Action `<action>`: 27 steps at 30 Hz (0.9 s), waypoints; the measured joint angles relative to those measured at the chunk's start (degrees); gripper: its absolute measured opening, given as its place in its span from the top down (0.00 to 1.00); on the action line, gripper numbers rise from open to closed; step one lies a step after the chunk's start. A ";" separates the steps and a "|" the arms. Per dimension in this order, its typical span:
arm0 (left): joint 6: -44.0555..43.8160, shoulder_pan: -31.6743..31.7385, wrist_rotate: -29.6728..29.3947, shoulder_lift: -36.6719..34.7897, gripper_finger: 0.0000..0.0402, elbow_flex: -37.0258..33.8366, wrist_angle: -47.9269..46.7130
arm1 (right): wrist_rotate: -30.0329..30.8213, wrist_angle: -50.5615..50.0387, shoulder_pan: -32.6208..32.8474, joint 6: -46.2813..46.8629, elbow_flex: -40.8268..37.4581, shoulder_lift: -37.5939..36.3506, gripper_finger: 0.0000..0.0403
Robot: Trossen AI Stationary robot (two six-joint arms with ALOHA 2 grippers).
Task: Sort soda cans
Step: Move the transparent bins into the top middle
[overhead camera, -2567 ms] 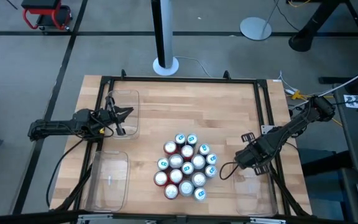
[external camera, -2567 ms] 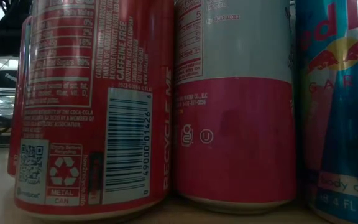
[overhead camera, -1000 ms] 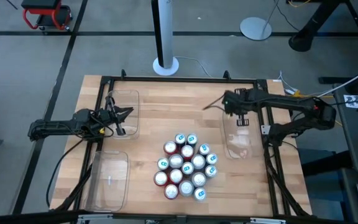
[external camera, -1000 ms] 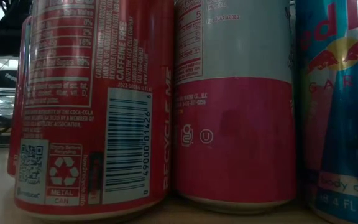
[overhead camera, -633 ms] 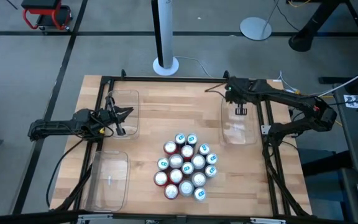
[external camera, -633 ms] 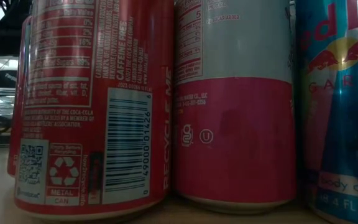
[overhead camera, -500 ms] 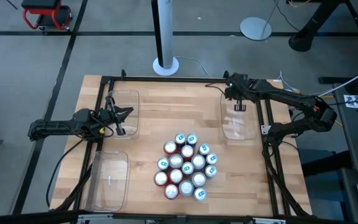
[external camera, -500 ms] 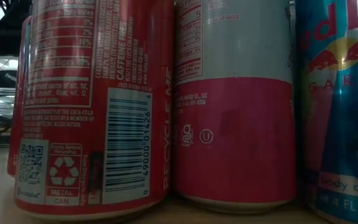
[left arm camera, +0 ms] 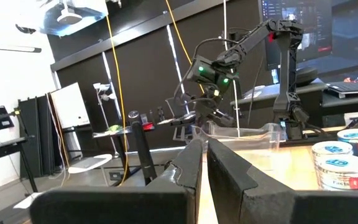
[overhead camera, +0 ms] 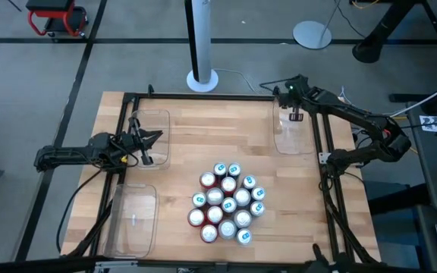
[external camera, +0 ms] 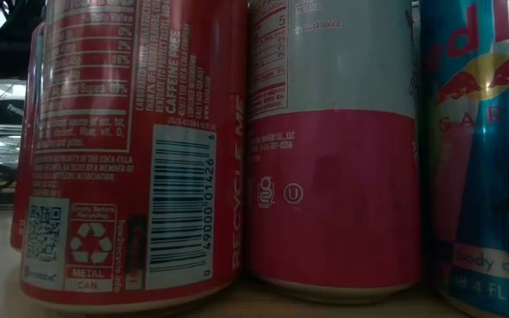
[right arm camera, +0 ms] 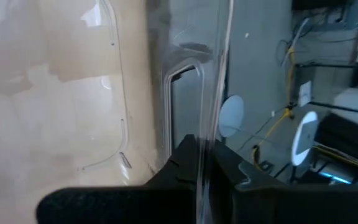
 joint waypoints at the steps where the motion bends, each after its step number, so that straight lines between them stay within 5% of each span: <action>1: 0.09 0.00 0.00 -0.01 0.95 0.00 0.36 | -0.20 0.87 -0.34 -1.02 0.00 0.29 0.97; 13: 2.58 0.01 -0.02 -0.01 0.95 0.00 0.92 | -0.62 4.30 -5.57 -4.79 0.02 8.97 0.92; 27: 4.03 0.00 -0.02 -0.01 0.95 0.00 2.39 | -0.46 9.11 -5.55 -7.52 0.00 9.82 0.85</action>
